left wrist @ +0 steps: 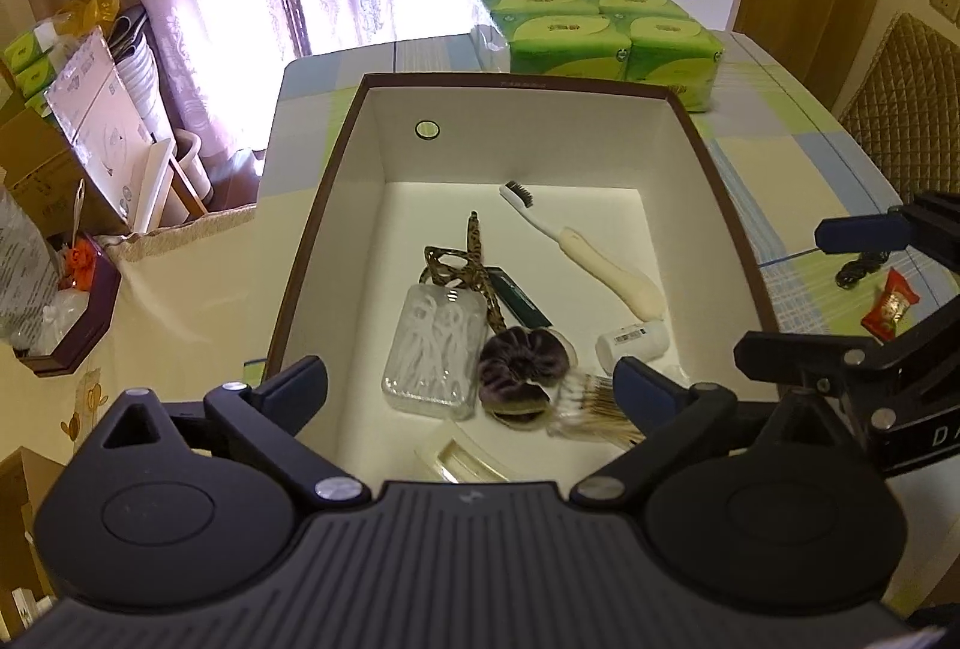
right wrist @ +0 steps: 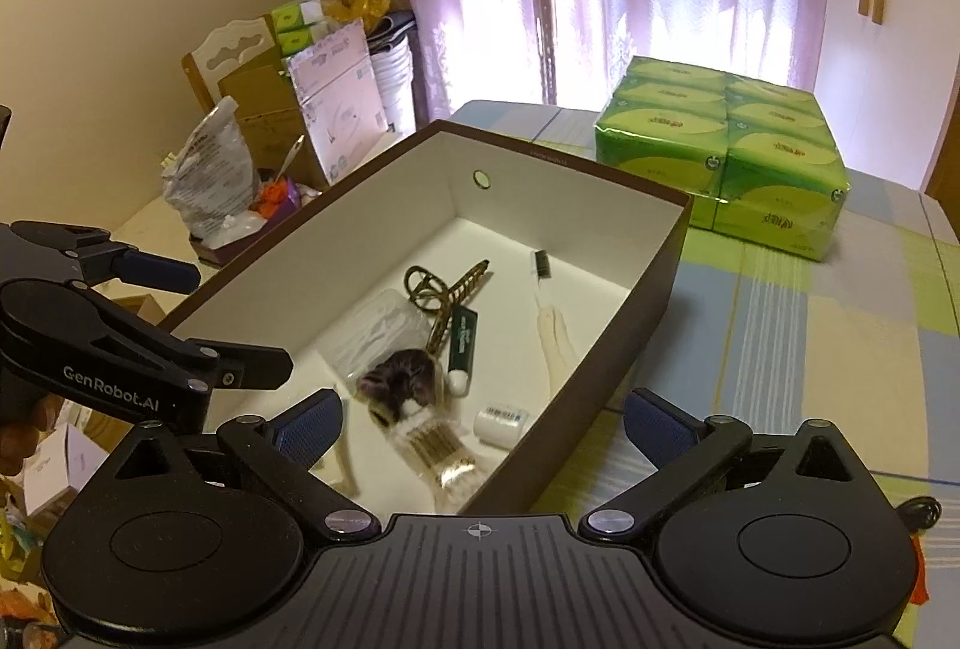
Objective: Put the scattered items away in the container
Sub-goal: 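Raise both open grippers and move them back toward the red packet and cable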
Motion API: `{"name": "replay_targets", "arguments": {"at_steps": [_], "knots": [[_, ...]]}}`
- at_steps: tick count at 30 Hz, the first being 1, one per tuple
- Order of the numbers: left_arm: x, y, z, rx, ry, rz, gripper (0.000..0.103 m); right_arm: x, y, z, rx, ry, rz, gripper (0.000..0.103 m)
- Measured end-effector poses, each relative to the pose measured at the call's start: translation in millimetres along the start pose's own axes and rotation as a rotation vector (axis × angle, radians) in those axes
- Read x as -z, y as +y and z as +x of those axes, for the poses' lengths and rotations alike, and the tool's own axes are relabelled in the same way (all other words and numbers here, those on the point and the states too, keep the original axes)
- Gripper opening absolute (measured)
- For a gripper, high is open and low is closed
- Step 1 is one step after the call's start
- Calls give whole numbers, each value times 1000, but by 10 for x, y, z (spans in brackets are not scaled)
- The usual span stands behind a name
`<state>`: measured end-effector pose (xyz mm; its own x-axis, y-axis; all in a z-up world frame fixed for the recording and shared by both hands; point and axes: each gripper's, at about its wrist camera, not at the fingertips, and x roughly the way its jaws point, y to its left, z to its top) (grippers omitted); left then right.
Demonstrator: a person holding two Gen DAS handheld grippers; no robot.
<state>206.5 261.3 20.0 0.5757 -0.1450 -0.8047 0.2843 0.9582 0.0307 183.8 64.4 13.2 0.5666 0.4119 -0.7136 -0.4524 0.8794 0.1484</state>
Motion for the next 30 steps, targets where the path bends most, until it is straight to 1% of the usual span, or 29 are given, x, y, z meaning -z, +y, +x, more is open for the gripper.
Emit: {"name": "replay_targets", "arguments": {"at_steps": [8, 14, 22, 30], "knots": [[168, -78, -231, -9, -3, -38, 102, 138, 86, -230, -38, -8, -51, 103], [356, -129, -393, -19, 14, -72, 102, 257, 97, -363, -78, 6, -92, 103], [629, -252, -559, -53, 56, -128, 102, 420, 39, -530, -128, 32, -138, 103], [771, -467, -698, -89, 71, -176, 102, 617, -105, -710, -173, 60, -165, 103]]}}
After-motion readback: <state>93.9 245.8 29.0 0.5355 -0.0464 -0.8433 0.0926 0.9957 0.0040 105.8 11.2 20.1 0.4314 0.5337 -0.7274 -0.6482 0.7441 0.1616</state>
